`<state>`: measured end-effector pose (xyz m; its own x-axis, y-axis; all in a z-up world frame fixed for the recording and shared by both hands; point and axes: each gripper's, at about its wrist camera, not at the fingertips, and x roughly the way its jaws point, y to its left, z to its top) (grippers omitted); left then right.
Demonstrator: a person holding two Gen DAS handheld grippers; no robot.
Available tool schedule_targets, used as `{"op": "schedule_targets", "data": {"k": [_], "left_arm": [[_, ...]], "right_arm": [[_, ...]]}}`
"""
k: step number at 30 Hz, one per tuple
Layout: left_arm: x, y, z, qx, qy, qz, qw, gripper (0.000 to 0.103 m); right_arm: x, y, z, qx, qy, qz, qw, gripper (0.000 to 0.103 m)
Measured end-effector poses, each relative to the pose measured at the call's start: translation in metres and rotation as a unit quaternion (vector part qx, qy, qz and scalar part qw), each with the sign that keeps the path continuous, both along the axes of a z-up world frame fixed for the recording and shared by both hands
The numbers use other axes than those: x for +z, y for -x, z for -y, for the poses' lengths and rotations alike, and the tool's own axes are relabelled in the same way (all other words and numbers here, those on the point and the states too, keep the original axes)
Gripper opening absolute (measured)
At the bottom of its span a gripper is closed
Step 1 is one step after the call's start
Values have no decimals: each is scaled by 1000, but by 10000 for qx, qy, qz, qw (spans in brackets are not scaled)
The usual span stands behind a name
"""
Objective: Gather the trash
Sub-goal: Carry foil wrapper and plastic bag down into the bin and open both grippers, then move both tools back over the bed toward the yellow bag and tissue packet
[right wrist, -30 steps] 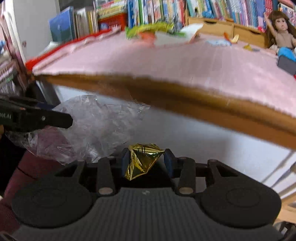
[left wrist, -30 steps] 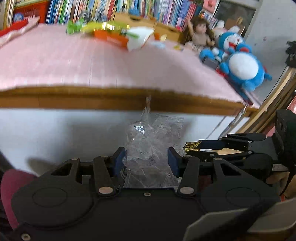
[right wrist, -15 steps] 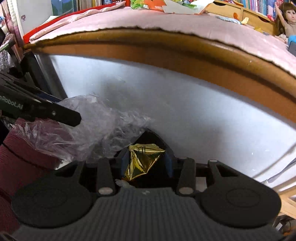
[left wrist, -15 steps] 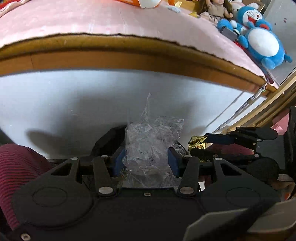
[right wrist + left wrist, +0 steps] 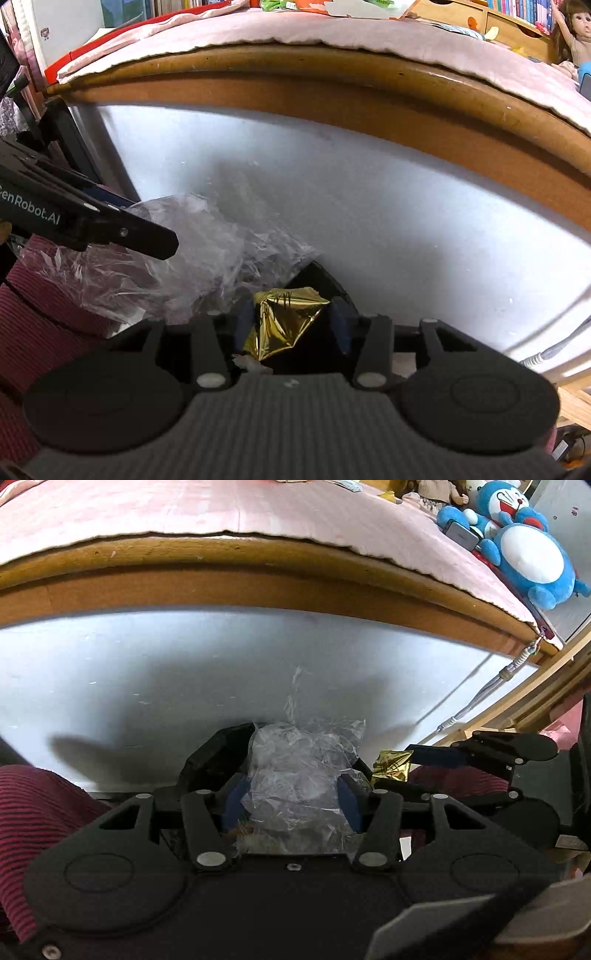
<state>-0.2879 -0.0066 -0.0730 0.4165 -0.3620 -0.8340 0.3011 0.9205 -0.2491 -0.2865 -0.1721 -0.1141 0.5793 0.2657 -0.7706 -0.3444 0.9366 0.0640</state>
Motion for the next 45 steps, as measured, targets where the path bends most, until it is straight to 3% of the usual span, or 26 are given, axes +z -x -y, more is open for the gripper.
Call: {"op": "schedule_targets", "data": {"k": [6,9,14,23,29,39,45], "left_arm": [[-2,0,3,35,-63,27,10000,64],[-2,-1,3,62,-62,55,9999,69],[0,-2,2,112,-61,90,9999,71],[8,-2,2,129,-95,256,9995,71],[39,-4,-4,120,42,791,9968,71],[108,-35,-12,186,188,1932,9808,74],[132,-80,-21,523,609,2037,9757,75]], "right_arm": [[0,1,3,5,-7,7,10000,58],[0,2,2,-4,-5,26,10000,66],[0,3,3,-24,-36,10,10000,72],[10,2,9,-92,-119,118,9998,74],[42,-4,16,-125,-344,474,9982,75],[96,-31,32,-435,-698,1377,9871,79],[117,-62,41,-787,-647,1766,9790,79]]}}
